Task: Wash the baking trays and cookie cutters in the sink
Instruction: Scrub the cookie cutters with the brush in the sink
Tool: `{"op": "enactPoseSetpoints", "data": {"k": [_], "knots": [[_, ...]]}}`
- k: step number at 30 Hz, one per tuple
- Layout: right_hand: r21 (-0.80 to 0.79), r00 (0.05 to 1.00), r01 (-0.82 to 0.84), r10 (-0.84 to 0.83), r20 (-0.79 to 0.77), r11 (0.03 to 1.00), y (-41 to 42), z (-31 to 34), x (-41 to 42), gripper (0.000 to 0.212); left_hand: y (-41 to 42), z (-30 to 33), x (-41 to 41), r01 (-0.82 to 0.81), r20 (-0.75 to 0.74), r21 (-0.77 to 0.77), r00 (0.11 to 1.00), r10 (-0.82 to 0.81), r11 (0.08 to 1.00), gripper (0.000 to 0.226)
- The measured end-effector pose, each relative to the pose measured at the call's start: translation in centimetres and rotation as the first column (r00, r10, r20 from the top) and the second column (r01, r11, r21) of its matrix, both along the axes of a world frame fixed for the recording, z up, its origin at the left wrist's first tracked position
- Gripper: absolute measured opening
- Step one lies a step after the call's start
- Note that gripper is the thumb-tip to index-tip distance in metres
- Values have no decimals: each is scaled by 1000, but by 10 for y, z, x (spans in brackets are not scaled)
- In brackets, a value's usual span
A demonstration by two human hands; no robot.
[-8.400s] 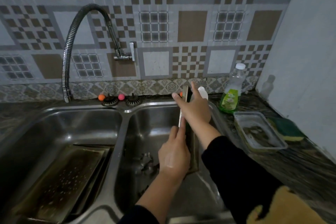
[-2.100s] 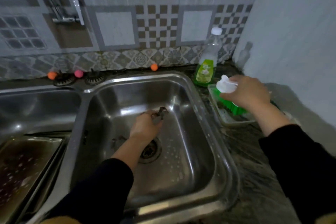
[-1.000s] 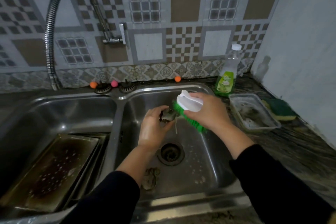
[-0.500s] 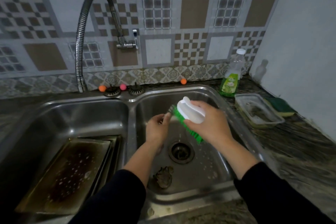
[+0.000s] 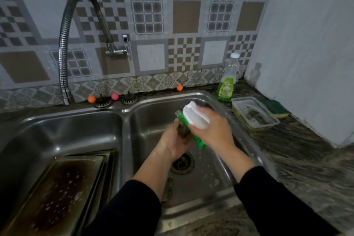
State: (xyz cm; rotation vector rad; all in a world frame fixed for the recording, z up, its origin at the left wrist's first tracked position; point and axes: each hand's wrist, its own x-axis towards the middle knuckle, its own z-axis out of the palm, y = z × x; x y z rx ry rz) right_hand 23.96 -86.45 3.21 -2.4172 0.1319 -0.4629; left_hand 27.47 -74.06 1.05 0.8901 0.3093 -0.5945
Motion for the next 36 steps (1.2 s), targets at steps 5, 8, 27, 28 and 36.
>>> {"op": "enactPoseSetpoints", "data": {"k": [5, 8, 27, 28, 36], "knots": [[0, 1000, -21, 21, 12, 1000, -1, -9, -3, 63, -1, -3, 8, -35, 51, -17, 998, 35, 999, 51], [-1, 999, -47, 47, -21, 999, -6, -9, 5, 63, -8, -4, 13, -70, 43, -4, 997, 70, 998, 53], [114, 997, -72, 67, 45, 991, 43, -4, 31, 57, 45, -22, 42, -425, 11, -6, 905, 425, 905, 32], [101, 994, -106, 103, 34, 989, 48, -2, 32, 58, 51, -22, 41, -417, 29, 18, 909, 417, 909, 33], [88, 982, -187, 188, -8, 978, 89, 12, 39, 61, 91, -39, 43, -468, 262, 201, 872, 413, 860, 42]]}}
